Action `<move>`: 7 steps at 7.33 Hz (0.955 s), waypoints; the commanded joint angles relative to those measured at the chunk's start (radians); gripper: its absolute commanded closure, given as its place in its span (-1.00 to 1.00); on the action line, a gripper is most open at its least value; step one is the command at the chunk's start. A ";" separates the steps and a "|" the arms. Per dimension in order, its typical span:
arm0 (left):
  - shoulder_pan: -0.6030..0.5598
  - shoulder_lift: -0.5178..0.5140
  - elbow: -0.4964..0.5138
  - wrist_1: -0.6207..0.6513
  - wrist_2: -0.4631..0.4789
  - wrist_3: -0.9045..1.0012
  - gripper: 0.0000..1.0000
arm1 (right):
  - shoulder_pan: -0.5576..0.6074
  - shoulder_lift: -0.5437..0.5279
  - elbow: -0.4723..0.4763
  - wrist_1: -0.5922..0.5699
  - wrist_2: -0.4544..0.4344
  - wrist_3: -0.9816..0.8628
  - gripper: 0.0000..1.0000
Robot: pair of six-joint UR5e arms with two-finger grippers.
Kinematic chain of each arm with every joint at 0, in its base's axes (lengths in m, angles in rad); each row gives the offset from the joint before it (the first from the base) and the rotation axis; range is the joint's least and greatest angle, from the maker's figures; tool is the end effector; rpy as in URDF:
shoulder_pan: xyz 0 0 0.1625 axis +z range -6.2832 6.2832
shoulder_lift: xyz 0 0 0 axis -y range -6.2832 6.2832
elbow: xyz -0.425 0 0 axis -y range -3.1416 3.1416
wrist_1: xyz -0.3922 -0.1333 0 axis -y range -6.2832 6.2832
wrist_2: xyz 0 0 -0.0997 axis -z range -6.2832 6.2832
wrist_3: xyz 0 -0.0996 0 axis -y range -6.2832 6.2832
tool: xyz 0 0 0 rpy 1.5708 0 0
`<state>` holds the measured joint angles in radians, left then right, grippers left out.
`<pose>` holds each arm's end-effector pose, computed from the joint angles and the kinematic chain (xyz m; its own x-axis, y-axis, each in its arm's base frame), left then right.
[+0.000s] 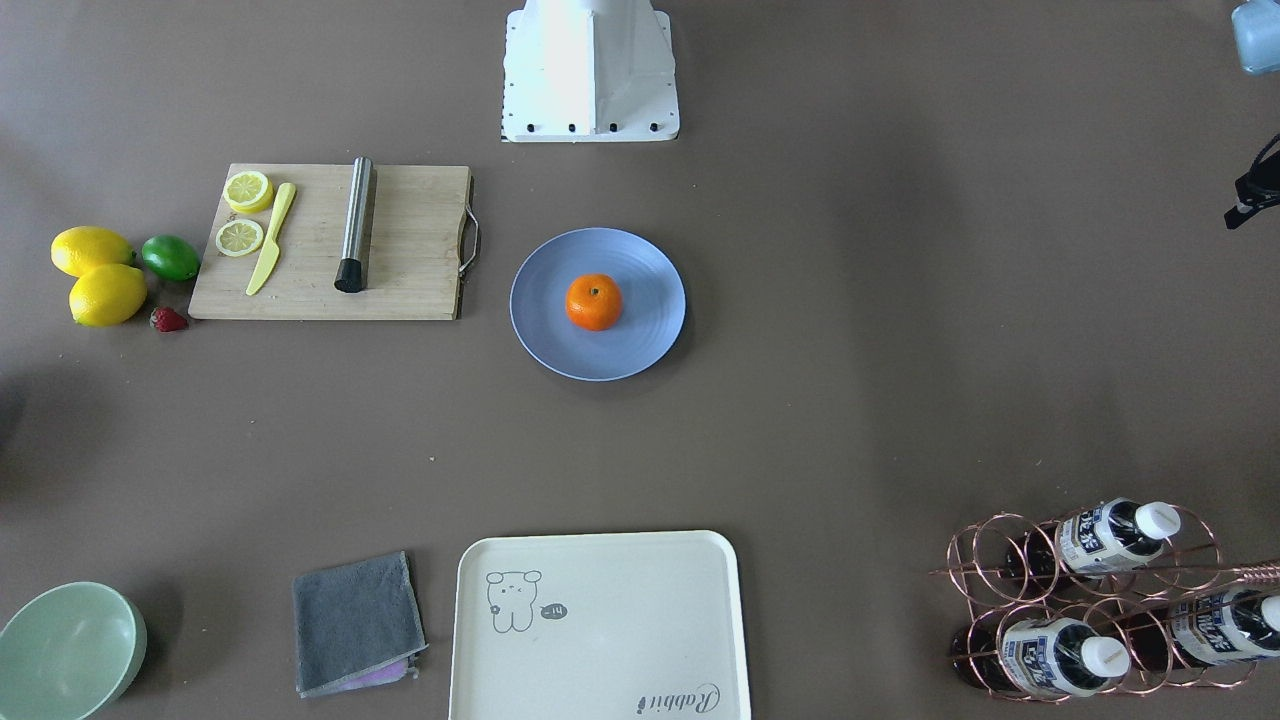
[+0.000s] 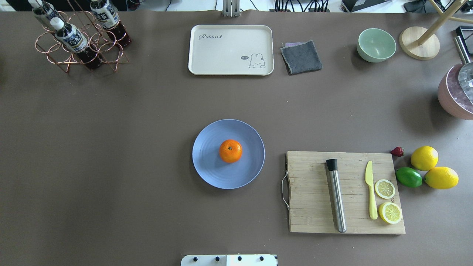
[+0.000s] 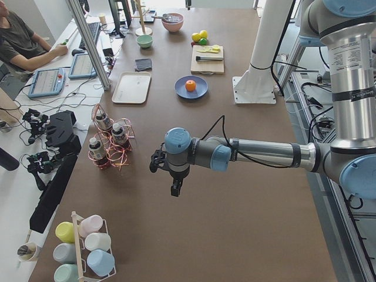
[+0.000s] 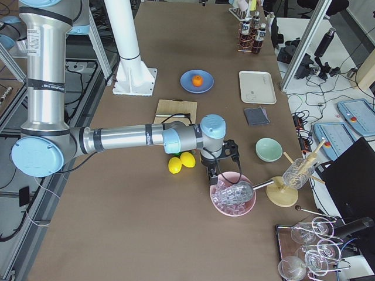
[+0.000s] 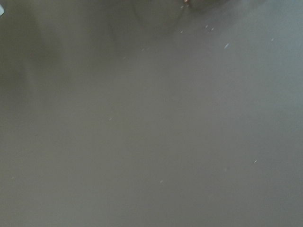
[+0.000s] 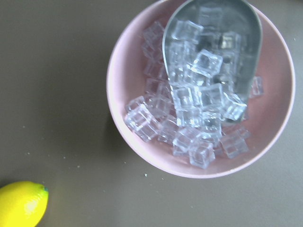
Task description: Pick orange to plate
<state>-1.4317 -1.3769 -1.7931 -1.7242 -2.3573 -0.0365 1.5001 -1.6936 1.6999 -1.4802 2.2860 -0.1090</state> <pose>-0.0038 -0.4256 0.6196 0.6863 0.1890 -0.7024 -0.1114 0.9816 0.1553 0.0363 -0.4503 0.6470 0.7365 -0.2239 0.6383 0.1513 0.9742 0.1672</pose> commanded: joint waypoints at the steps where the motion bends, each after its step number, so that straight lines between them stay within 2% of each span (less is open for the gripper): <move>1: -0.010 0.005 0.015 0.001 0.001 -0.005 -0.94 | 0.019 -0.009 -0.019 0.000 0.012 -0.026 -1.00; 7: -0.016 0.019 0.000 -0.002 -0.008 -0.071 -0.95 | -0.038 0.003 -0.005 0.000 0.035 -0.029 -1.00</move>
<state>-1.4480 -1.3553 -1.7917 -1.7257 -2.3654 -0.0881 1.4819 -1.6973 1.6897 -1.4803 2.3196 -0.1397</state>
